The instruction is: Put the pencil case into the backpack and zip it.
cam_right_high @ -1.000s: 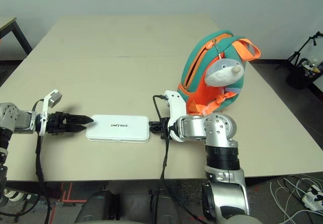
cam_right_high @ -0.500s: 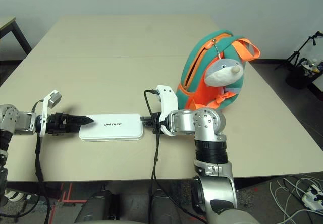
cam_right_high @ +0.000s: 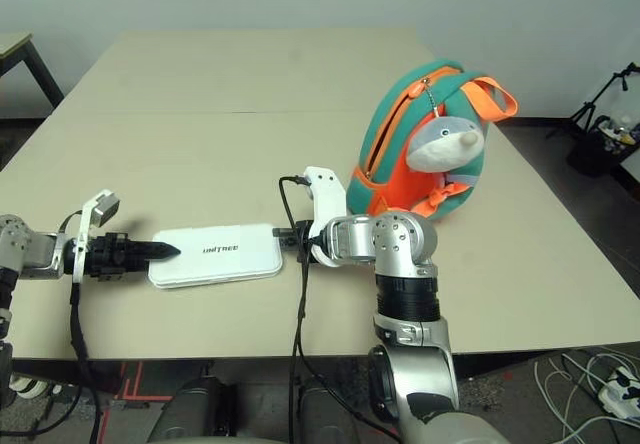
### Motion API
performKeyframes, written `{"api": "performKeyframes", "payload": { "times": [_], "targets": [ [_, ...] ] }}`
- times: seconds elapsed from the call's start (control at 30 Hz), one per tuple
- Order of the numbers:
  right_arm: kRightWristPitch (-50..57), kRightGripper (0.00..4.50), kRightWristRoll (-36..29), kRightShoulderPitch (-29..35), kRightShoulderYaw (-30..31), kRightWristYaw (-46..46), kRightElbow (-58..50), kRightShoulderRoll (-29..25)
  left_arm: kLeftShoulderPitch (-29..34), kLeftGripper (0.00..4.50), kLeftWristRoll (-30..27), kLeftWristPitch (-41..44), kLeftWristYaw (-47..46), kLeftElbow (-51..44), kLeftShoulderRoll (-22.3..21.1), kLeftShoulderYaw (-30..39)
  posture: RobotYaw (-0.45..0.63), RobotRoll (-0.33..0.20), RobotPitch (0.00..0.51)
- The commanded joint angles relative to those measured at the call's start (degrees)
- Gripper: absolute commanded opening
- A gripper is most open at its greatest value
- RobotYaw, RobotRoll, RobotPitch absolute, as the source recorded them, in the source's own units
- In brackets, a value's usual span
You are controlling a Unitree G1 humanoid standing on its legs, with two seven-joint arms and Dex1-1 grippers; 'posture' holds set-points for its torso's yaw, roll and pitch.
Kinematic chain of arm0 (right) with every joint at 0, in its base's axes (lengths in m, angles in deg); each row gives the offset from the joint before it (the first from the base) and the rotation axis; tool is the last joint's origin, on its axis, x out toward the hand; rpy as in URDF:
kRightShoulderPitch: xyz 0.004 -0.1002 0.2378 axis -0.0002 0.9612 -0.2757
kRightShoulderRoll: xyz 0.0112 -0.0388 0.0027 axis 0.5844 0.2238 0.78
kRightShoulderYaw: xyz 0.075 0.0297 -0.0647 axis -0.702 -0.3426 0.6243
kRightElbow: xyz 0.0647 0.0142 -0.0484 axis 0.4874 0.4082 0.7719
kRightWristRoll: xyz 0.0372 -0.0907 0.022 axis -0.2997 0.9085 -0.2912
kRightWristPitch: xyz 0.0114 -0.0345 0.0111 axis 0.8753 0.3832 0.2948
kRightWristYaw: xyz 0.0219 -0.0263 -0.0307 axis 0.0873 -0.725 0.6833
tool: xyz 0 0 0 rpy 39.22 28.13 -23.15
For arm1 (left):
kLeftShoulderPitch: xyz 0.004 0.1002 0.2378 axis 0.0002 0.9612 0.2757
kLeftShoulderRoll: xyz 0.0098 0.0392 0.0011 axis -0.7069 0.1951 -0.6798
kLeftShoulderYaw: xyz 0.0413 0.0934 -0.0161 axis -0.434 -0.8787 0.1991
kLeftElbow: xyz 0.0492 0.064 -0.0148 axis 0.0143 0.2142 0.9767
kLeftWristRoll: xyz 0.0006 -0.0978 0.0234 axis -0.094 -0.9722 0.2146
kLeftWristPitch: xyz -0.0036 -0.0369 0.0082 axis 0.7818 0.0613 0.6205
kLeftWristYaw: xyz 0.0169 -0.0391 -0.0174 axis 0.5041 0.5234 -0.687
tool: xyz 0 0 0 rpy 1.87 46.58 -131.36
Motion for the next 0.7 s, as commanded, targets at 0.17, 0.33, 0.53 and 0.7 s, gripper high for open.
{"api": "performKeyframes", "payload": {
  "times": [0.17,0.33,0.53,0.7],
  "targets": [
    [-0.90,0.44,1.71,-0.86,0.49,7.23,-1.41,0.70,2.44,1.41,-1.77,1.33,-1.27,-4.85,0.03,0.88,0.05,0.000,0.045],
    [-4.74,1.65,2.92,1.02,0.81,11.54,-6.73,-3.20,2.95,1.41,-3.55,2.57,-1.94,-9.30,-1.52,4.10,0.06,0.000,0.040],
    [-3.87,3.56,-4.97,4.95,-3.74,24.30,-23.56,-16.17,1.61,1.41,-6.40,4.55,-3.67,-13.71,-2.54,8.47,0.05,0.000,0.044],
    [-2.23,4.50,-20.32,9.64,-19.58,34.55,-33.80,-28.24,-0.50,1.31,-9.05,4.55,-5.94,-14.44,-2.04,11.71,-0.02,0.000,0.041]
  ]
}}
